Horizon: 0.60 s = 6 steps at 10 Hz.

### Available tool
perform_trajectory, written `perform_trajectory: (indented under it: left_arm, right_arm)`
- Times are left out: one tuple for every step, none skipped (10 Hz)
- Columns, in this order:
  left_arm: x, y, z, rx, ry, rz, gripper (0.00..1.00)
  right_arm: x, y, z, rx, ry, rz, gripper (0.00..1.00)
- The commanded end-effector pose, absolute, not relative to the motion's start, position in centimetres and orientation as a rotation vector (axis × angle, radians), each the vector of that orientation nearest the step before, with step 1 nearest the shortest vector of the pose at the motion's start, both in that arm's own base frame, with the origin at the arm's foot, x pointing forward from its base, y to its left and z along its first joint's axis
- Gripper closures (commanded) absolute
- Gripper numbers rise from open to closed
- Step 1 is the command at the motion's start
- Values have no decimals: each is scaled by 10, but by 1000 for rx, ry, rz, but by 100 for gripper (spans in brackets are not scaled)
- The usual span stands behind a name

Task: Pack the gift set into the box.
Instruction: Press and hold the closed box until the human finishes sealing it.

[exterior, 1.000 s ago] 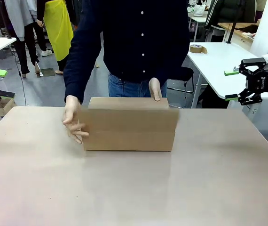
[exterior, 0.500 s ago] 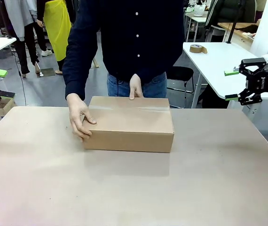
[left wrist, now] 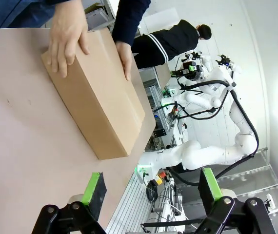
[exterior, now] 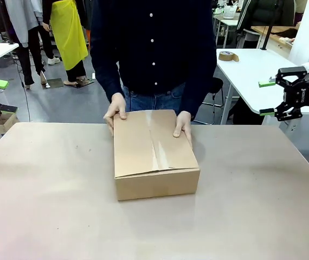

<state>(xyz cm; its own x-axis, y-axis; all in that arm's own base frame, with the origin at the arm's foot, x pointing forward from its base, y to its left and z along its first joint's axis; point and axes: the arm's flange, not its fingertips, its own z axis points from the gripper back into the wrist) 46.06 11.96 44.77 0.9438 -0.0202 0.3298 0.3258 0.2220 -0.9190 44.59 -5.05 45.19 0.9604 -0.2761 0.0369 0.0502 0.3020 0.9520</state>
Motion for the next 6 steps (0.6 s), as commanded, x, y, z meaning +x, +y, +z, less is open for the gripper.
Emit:
perform_trajectory:
  left_arm:
    - [458,120,450,-1326,-261,-241,0]
    - [458,120,450,-1326,-261,-241,0]
    - [458,120,450,-1326,-261,-241,0]
    - [458,120,450,-1326,-261,-241,0]
    - [458,120,450,-1326,-261,-241,0]
    - [461,120,448,-1330,-270,-243,0]
  right_arm:
    - [445,-52,453,1244,-213,-202,0]
    - [445,-52,453,1244,-213,-202,0]
    - [445,-52,453,1244,-213,-202,0]
    - [445,-52,453,1244,-213,-202,0]
    - [445,-52,453,1244,-213,-202,0]
    - [446,-50,452,1248,-208,-218,0]
